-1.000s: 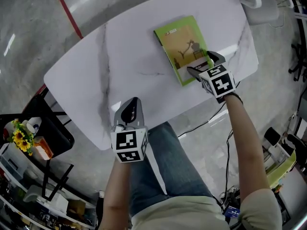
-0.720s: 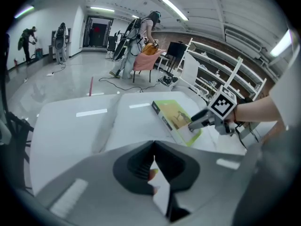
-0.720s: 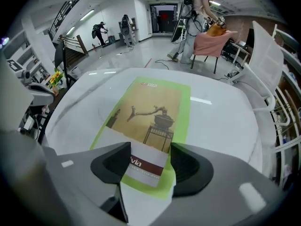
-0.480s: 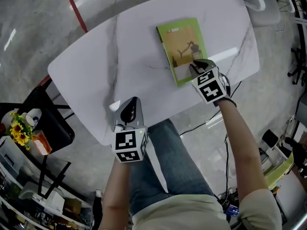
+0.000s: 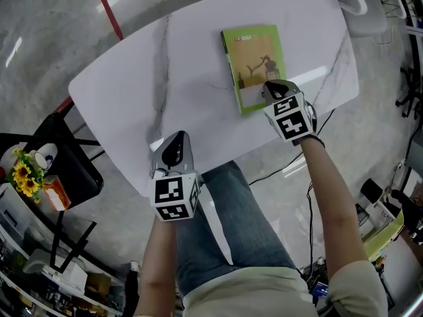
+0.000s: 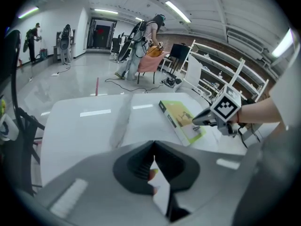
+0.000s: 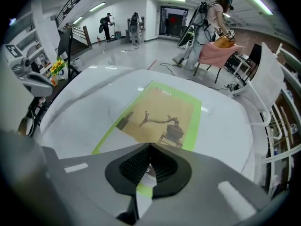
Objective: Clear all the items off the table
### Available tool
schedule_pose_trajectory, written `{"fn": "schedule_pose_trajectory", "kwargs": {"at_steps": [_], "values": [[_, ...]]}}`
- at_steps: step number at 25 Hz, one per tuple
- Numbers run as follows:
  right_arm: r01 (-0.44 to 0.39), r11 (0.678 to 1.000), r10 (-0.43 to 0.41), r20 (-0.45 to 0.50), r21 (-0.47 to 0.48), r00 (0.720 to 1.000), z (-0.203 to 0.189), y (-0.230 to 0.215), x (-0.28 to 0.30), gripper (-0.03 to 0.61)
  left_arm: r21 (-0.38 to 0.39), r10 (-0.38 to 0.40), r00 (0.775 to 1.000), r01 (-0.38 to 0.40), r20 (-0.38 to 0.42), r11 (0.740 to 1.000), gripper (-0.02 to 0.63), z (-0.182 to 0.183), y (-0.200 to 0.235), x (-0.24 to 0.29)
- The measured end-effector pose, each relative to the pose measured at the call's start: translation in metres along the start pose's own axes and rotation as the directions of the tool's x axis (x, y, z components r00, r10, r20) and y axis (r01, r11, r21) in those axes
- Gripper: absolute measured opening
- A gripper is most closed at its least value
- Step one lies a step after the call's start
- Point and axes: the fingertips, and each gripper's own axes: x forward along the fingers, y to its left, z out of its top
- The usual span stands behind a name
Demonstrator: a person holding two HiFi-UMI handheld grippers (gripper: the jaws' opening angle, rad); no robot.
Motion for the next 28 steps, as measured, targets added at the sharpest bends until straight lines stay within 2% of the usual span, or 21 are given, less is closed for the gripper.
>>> {"fn": "schedule_pose_trajectory", "kwargs": {"at_steps": [4,14,18,20,22,24,28], "values": [[0.008,1.0,-0.008,-0.007,0.019,1.0,-0.001,-0.019,-0.003,0.0,0.002,-0.015,1.0,0.015,0.003,1.0,0.009,0.007,-0.004,0.009],[-0.056,0.997,0.056,0.005,0.055,0.998,-0.01,-0.062,-0.007,0.0,0.005,-0.151,0.988,0.151,-0.026,0.989,0.009,0.027,-0.061,0.054],[-0.108,0.991,0.107,0.017,0.077,0.994,-0.013,-0.072,-0.006,0.032,-0.053,-0.181,0.981,0.178,-0.066,0.983,0.013,0.027,-0.078,0.076],[-0.148,0.984,0.146,0.028,0.103,0.989,-0.013,-0.074,-0.005,0.06,-0.09,-0.203,0.975,0.195,-0.085,0.977,0.082,0.028,-0.086,0.087],[-0.192,0.973,0.187,0.046,0.132,0.981,-0.011,-0.076,-0.002,0.101,-0.111,-0.215,0.971,0.204,-0.1,0.973,0.111,0.028,-0.092,0.097],[-0.229,0.96,0.221,0.067,0.161,0.973,-0.009,-0.077,0.001,0.13,-0.123,-0.23,0.966,0.216,-0.12,0.969,0.166,0.027,-0.098,0.107],[-0.322,0.917,0.302,0.116,0.236,0.946,-0.002,-0.076,0.006,0.206,-0.157,-0.287,0.942,0.261,-0.174,0.953,0.257,0.017,-0.115,0.124]]}}
